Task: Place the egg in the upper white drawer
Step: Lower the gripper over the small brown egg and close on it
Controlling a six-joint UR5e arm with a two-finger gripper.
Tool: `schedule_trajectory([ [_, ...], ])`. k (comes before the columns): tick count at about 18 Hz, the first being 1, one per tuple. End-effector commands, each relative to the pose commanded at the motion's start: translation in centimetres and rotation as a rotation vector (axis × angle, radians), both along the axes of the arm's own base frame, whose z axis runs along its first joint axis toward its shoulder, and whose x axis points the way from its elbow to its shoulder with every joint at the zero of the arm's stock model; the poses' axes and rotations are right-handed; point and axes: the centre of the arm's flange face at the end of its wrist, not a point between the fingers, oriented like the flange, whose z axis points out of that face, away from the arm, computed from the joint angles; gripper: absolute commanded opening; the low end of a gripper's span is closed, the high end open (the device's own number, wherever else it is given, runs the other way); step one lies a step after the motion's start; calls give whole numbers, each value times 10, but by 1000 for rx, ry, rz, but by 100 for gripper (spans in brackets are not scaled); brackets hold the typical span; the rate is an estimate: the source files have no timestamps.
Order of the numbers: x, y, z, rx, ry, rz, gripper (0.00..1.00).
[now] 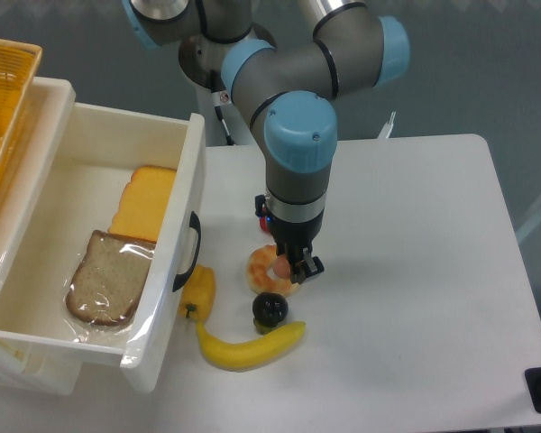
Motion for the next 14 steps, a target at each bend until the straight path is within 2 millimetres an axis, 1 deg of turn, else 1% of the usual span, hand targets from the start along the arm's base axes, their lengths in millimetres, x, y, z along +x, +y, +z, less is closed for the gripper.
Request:
schedule_trajectory([
  [1,1,-1,-4,-2,-6,-2,21],
  [14,-1,1,4,31,-19,56,21],
])
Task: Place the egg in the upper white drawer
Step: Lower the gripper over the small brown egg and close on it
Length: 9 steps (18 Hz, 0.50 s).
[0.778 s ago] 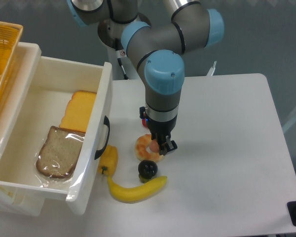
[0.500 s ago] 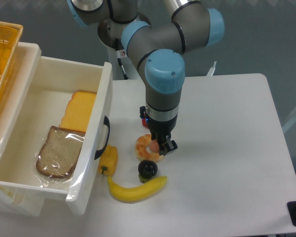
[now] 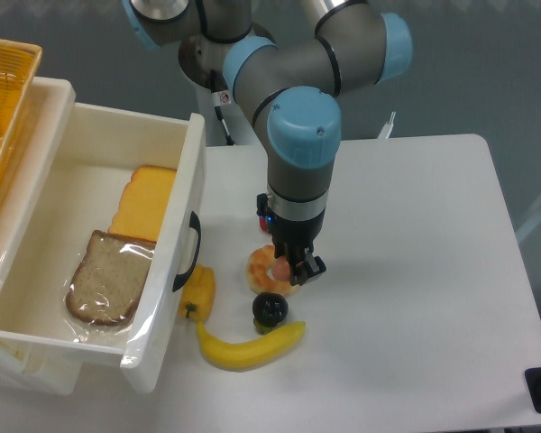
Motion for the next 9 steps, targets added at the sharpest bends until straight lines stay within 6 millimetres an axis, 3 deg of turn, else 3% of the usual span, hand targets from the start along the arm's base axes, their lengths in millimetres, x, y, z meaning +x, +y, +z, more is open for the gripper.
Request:
schedule_trajectory([
  [6,0,7,15,46,-14,102,21],
  [9,5,5,33,107,-48,195,21],
])
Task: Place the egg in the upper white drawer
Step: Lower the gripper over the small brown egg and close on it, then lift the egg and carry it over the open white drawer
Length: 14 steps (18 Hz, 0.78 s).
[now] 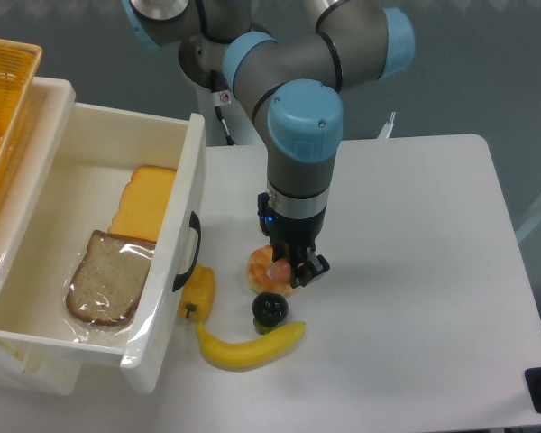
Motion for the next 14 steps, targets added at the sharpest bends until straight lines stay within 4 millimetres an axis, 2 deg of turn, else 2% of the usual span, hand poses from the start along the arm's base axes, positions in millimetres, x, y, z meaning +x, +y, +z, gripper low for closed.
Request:
schedule_trajectory([
  [2,3,-2,9,24,-11,39,21],
  [8,29,-14,58,128,-55,211,21],
  [14,58,-21,84,241,-153,234,21],
])
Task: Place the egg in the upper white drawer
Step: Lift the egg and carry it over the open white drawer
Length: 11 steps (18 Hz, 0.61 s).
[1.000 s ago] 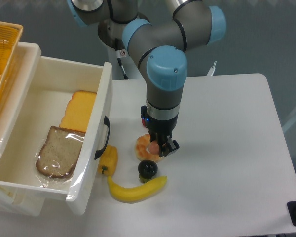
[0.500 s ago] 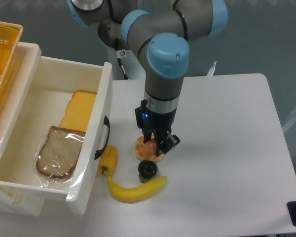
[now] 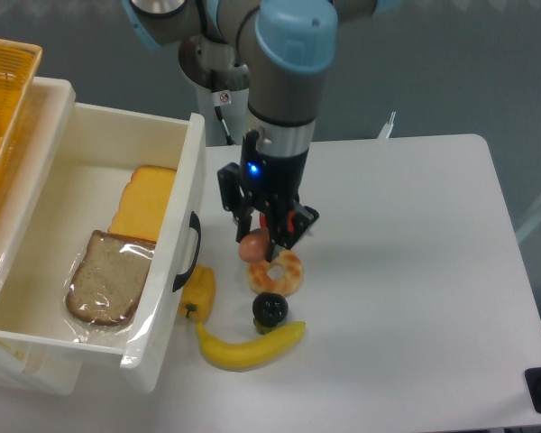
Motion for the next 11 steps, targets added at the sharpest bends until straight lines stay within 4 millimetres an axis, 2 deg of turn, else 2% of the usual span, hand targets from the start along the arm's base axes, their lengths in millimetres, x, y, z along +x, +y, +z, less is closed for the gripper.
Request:
schedule_trajectory([
  [6,31,-1,21,40,11,-48,21],
  [9,57,9,15,32,20,-120,21],
  [11,67,13,8,23,20,-156,21],
])
